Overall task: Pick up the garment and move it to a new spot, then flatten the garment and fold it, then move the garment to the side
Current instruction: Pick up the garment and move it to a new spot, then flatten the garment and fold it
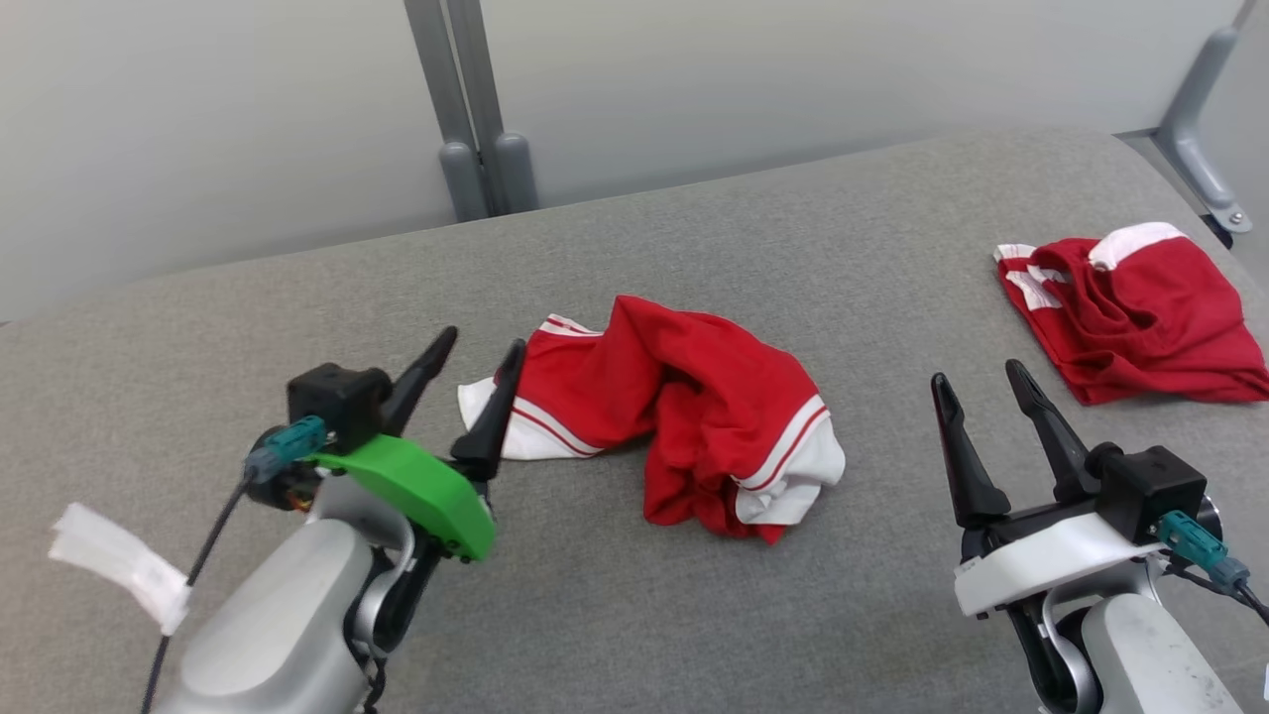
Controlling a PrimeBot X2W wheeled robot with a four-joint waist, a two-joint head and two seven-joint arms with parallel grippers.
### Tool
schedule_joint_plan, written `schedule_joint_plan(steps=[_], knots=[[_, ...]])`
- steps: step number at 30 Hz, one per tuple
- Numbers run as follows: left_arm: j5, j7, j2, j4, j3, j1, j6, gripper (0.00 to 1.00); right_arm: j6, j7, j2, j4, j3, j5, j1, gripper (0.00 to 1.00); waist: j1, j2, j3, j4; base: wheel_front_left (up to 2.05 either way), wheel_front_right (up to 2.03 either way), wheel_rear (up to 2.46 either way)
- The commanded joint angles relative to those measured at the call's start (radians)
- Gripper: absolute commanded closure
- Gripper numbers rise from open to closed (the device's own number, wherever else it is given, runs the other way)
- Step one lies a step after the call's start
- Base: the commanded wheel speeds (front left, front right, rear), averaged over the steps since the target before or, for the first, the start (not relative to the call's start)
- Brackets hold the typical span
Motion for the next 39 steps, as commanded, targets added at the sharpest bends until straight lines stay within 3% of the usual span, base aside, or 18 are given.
schedule_joint_plan(steps=[1, 8, 11, 19, 26, 39], knots=[[0.006, -0.017, 0.026, -0.020, 0.021, 0.029, 0.025, 0.00, 0.000, -0.003, -0.003, -0.006, -0.006, -0.007, 0.013, 0.00, 0.0000, 0.0000, -0.024, 0.044, 0.00, 0.00, 0.00], [0.020, -0.062, 0.126, -0.166, 0.174, 0.171, 0.141, 0.00, 0.000, -0.003, 0.004, -0.017, -0.033, -0.013, 0.042, 0.00, 0.0000, 0.0000, -0.038, 0.098, 0.00, 0.00, 0.00], [0.044, -0.064, 0.135, -0.234, 0.248, 0.232, 0.174, 0.00, 0.000, -0.003, 0.008, -0.017, -0.044, -0.010, 0.058, 0.00, 0.0000, 0.0000, -0.041, 0.114, 0.00, 0.00, 0.00], [0.209, -0.064, 0.023, -0.385, 0.438, 0.459, 0.221, 0.00, 0.000, -0.003, 0.028, -0.023, -0.066, -0.005, 0.108, 0.00, 0.0000, 0.0000, -0.040, 0.143, 0.00, 0.00, 0.00], [0.308, -0.064, -0.081, -0.383, 0.525, 0.564, 0.153, 0.00, 0.000, -0.003, 0.028, -0.025, -0.082, -0.004, 0.135, 0.00, 0.0000, 0.0000, -0.035, 0.154, 0.00, 0.00, 0.00], [0.397, -0.064, -0.175, -0.331, 0.607, 0.559, 0.048, 0.00, 0.000, -0.003, 0.018, -0.016, -0.074, -0.006, 0.113, 0.00, 0.0000, 0.0000, -0.035, 0.141, 0.00, 0.00, 0.00]])
